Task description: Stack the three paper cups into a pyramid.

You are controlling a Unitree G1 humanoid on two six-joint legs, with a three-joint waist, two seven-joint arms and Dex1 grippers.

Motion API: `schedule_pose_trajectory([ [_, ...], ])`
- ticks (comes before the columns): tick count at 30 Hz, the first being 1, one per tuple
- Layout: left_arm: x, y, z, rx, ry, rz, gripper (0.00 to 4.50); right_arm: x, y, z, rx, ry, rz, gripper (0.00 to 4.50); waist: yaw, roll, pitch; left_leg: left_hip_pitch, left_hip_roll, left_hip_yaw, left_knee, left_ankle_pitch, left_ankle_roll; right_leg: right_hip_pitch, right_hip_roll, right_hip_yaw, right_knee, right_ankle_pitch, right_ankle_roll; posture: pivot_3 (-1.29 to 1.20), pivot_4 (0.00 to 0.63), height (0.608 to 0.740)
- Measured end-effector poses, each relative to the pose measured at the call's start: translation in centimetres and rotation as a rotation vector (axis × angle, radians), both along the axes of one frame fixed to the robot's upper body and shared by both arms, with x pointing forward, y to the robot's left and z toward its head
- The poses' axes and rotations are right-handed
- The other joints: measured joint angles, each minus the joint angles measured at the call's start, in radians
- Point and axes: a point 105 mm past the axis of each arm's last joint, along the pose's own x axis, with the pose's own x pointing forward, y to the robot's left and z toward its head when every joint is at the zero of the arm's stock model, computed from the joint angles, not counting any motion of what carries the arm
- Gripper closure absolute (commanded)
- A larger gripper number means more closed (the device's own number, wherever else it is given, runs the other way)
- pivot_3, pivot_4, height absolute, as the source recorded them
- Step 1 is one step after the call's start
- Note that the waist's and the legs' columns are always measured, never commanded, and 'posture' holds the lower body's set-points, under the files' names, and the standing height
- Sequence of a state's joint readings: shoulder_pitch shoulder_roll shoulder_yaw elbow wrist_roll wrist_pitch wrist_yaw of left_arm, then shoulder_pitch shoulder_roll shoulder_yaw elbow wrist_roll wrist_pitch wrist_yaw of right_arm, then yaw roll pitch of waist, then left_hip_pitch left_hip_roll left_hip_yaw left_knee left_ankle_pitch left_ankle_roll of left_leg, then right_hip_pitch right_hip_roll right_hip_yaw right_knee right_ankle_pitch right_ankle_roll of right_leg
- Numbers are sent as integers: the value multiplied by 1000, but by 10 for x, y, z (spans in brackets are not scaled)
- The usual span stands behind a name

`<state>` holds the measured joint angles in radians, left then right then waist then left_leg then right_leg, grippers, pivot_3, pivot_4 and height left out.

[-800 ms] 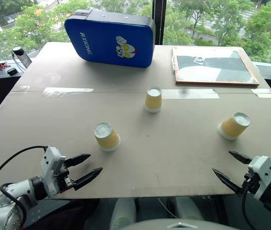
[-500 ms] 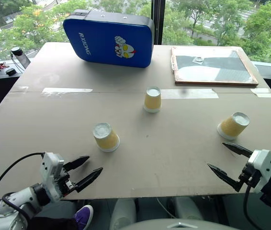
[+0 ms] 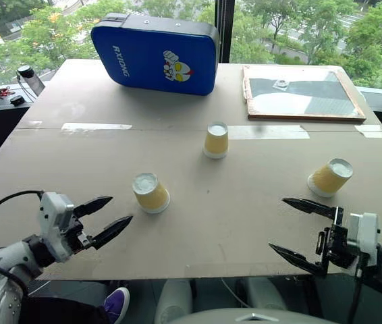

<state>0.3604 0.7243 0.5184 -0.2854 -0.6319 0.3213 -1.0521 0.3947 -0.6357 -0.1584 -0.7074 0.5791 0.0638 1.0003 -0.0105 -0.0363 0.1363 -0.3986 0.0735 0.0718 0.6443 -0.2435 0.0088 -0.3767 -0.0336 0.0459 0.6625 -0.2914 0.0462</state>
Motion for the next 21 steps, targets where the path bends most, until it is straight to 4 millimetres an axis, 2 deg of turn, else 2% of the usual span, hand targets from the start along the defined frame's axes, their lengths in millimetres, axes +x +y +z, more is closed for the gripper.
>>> schedule_pose_trajectory([
  [1, 3, -2, 4, 12, -5, -35, 47, -2, 4, 6, 3, -15, 48, 0, 0, 0, 0, 0, 0, 0, 0, 0, 0, 0, 0, 0, 0, 0, 0, 0, 150, 740],
  [5, 6, -3, 3, 3, 1, -59, 47, -4, 9, 7, 13, -3, 91, 0, 0, 0, 0, 0, 0, 0, 0, 0, 0, 0, 1, 0, 0, 1, 2, 0, 150, 740],
  [8, 13, -10, 2, -7, -2, -96, 47, -5, 11, 9, 19, -3, 114, 0, 3, 0, 0, 0, 0, 0, 0, 0, 0, 0, 0, -1, 0, 1, 2, 0, 150, 740],
  [13, 36, -20, 4, -11, -34, -119, 47, -9, 14, 7, 22, 21, 107, 0, 6, 0, 0, -1, -1, 0, 0, 0, 0, 0, 1, -1, 0, 2, 3, 0, 150, 740],
  [18, 47, -32, -4, -16, -17, -154, 47, -14, 12, 1, 6, 50, 72, 0, 1, 0, 0, -1, -1, 0, 0, 0, 0, 0, 1, 0, 0, 2, 4, 0, 150, 740],
  [21, 54, -39, -6, -35, -19, -171, 928, -16, 13, 0, -2, 55, 57, 0, 2, 0, 0, -1, -1, 1, 0, 0, 0, 0, 1, 0, 0, 2, 4, 0, 150, 740],
])
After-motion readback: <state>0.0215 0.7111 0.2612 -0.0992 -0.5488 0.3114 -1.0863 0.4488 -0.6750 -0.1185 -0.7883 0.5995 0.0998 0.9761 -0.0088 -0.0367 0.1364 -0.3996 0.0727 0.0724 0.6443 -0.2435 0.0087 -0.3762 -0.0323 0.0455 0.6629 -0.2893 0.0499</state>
